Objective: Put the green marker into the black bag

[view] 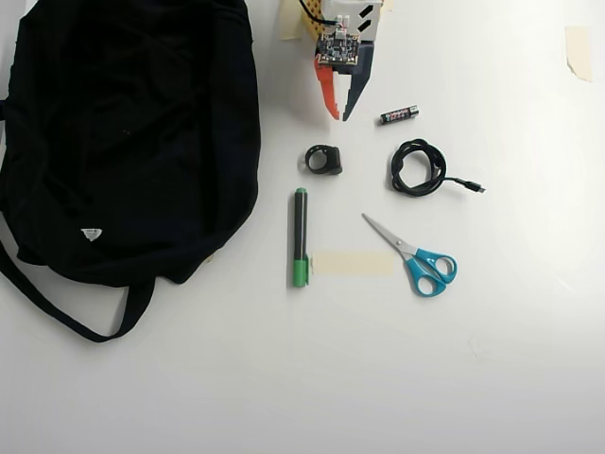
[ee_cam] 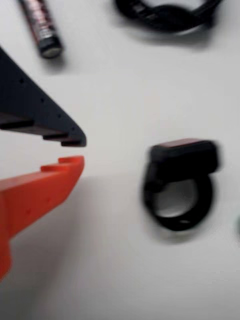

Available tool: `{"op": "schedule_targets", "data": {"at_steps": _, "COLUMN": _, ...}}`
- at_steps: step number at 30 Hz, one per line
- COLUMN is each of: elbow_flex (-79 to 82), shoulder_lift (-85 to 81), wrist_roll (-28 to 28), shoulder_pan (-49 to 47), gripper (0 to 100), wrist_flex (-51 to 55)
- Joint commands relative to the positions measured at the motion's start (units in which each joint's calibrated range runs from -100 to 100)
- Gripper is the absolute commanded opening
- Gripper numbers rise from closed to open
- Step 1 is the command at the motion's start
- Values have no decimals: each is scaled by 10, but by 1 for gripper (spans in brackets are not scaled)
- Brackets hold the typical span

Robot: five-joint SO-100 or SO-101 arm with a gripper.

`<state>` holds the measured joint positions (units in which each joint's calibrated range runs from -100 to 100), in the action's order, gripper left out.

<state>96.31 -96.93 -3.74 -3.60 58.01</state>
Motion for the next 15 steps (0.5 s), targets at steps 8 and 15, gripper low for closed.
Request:
{"op": "schedule_targets", "data": {"at_steps": 8, "elbow_flex": -148, "shoulder_lift": 163, "wrist_roll": 1, "shoulder_pan": -40, "gripper": 3, "wrist_flex": -166}}
{"op": "schedule_targets", "data": {"at_steps": 15, "elbow_flex": -249, "shoulder_lift": 236, "wrist_roll": 1, "shoulder_pan": -41, "gripper": 3, "wrist_flex": -189}}
